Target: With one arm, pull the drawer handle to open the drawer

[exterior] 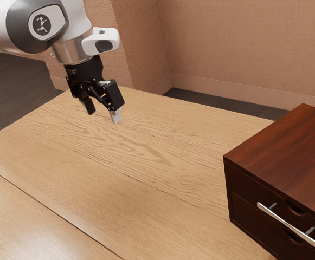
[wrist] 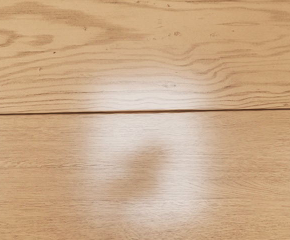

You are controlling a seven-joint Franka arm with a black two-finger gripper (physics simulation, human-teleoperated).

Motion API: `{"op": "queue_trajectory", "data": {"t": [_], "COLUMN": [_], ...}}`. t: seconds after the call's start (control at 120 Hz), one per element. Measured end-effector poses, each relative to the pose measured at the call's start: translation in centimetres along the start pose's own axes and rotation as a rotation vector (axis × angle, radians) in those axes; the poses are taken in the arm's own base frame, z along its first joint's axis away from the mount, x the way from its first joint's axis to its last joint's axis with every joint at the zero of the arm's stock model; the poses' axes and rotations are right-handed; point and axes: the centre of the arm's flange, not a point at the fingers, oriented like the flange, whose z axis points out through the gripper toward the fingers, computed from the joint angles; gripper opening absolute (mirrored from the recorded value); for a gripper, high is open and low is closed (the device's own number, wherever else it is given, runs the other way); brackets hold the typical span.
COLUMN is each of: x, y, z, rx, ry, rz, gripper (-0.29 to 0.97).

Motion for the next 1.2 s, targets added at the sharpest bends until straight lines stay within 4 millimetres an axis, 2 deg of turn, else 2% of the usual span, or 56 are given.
{"op": "queue_trajectory", "data": {"t": [0.233, 0.333, 0.408, 0.483, 0.542, 0.6, 0.658, 0.717, 0.775, 0.833, 0.892, 0.983, 1.083, 1.125, 1.2], "x": [-0.1, -0.4, -3.3, -5.0, -6.1, -6.8, -6.8, -6.3, -6.7, -7.2, -8.0, -9.3, -10.4, -10.2, -9.5], "y": [-0.7, -1.1, -0.9, -0.6, 1.0, 6.1, 12.1, 16.9, 20.4, 22.9, 23.9, 22.0, 25.6, 26.3, 26.9], "z": [-0.1, -3.2, -10.2, -12.9, -14.2, -14.6, -13.5, -11.7, -10.8, -9.8, -8.4, -6.7, -3.3, -1.1, 0.9], "rx": [-0.023, -0.003, 0.037, 0.060, 0.076, 0.048, 0.013, -0.013, -0.027, -0.035, -0.028, 0.017, 0.034, 0.019, 0.008], "ry": [0.006, 0.073, 0.207, 0.251, 0.267, 0.250, 0.209, 0.160, 0.132, 0.110, 0.088, 0.091, 0.103, 0.108, 0.146], "rz": [-0.010, 0.016, 0.048, 0.110, 0.213, 0.392, 0.586, 0.749, 0.880, 0.984, 1.048, 1.060, 1.182, 1.212, 1.258], "gripper": [0.68, 0.68, 0.68, 0.68, 0.68, 0.68, 0.68, 0.68, 0.68, 0.68, 0.68, 0.68, 0.68, 0.68, 0.63]}}
